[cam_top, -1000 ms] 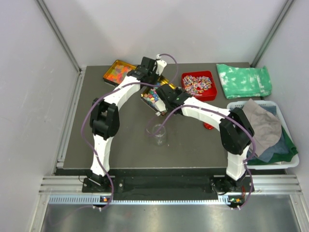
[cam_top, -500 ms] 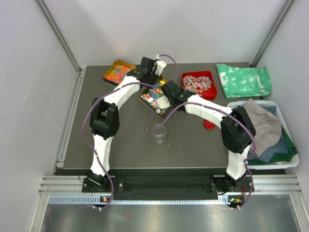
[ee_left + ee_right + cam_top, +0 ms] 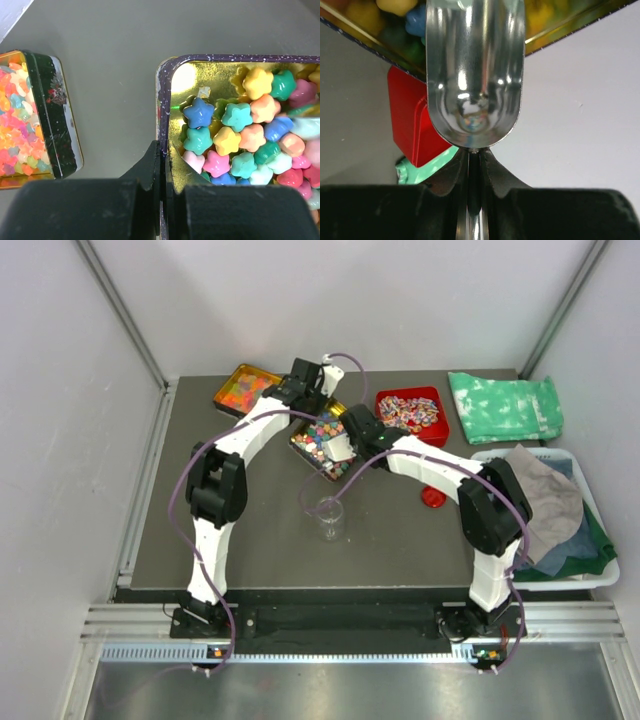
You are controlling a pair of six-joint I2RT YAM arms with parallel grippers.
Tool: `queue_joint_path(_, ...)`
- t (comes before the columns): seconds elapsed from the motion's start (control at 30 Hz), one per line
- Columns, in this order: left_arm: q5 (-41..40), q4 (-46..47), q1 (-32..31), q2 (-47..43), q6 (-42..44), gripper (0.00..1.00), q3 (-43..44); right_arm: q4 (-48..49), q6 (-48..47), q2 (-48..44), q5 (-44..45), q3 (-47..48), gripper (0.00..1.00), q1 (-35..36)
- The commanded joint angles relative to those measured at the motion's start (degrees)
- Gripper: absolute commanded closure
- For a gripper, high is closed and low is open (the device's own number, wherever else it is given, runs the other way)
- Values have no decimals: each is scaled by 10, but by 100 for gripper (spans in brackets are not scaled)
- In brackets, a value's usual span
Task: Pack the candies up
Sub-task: Scoop the fake candies from the storage box.
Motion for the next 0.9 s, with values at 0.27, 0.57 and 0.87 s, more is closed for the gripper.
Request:
queue_joint_path(0.27, 67, 65, -11, -24, -34, 100, 32, 31, -12, 21, -66, -32, 100, 0)
queue_joint_path(0.57, 61, 67, -13, -23, -44, 100, 30, 96, -30, 20, -54, -61, 100, 31)
queue_joint_path(0.87, 56, 70, -15, -25, -44, 100, 23, 60, 1, 39, -54, -38, 100, 36)
